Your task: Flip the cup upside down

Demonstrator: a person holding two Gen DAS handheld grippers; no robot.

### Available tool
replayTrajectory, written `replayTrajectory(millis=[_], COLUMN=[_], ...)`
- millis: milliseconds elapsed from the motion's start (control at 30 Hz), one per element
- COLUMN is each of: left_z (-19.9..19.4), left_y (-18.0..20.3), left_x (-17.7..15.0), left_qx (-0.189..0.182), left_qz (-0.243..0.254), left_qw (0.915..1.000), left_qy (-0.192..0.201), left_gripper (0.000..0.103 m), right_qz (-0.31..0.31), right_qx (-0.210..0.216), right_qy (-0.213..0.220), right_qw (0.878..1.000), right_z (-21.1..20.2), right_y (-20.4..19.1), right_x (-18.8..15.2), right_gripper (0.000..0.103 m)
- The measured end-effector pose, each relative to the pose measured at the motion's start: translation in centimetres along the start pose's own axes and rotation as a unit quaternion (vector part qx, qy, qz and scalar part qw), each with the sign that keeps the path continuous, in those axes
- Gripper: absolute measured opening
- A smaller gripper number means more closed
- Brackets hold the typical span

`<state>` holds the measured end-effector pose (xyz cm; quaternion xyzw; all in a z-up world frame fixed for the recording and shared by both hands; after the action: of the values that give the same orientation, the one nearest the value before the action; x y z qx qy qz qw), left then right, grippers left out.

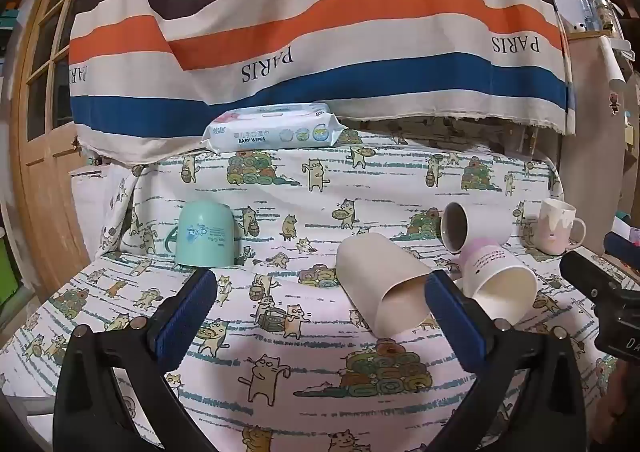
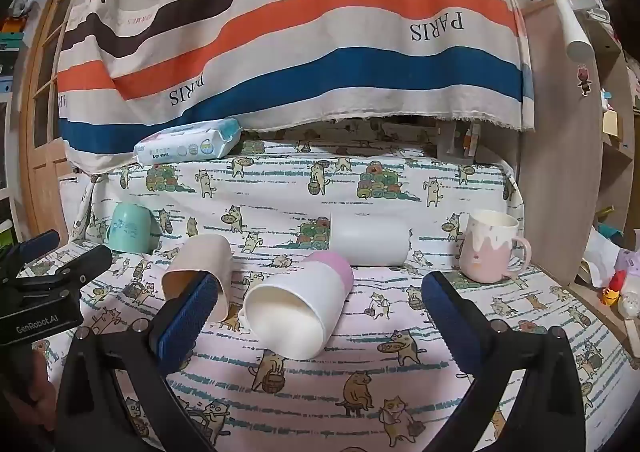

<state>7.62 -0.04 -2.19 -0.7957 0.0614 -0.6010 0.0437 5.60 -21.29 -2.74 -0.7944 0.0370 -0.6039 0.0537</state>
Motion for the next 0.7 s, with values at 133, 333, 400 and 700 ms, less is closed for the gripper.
replayTrajectory(millis=[133, 333, 400, 700], left_z=[-0.24, -0.04, -0.07, 0.42], left_y=[0.07, 0.02, 0.02, -0.13], left_x=[-0.2, -0.12, -0.14, -0.49], left_qx=[0.0, -0.002, -0.002, -0.002], left_qz=[-0.001, -0.004, -0.004, -0.007], left_qw=[1.0, 0.9999, 0.9999, 0.9998], left_qy=[0.0, -0.012, -0.011, -0.018], left_gripper=[0.103, 0.103, 0.103, 0.103], right_qz=[0.0, 0.0, -0.001, -0.001], right_qx=[0.002, 0.0, 0.0, 0.002], right_qy=[0.011, 0.006, 0.002, 0.003], right_qw=[1.0, 1.0, 1.0, 1.0], right_z=[0.01, 0.23, 0.38, 0.3], right_y=[-0.06, -0.24, -0.19, -0.24], right_x=[0.2, 0.1, 0.05, 0.06], right_gripper=[0.103, 0.103, 0.103, 0.103])
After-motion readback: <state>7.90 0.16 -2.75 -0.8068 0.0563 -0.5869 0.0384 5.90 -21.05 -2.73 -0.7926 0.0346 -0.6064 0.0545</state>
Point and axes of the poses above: each gripper's, at about its wrist camera, not at the fingertips, and z roughly the way its jaws point, y to its right, x to its top, the point moved 8 cm from there along z, roughly the way its jaws point, and after that the axes turned 9 degrees about z, right-handed, at the moved point
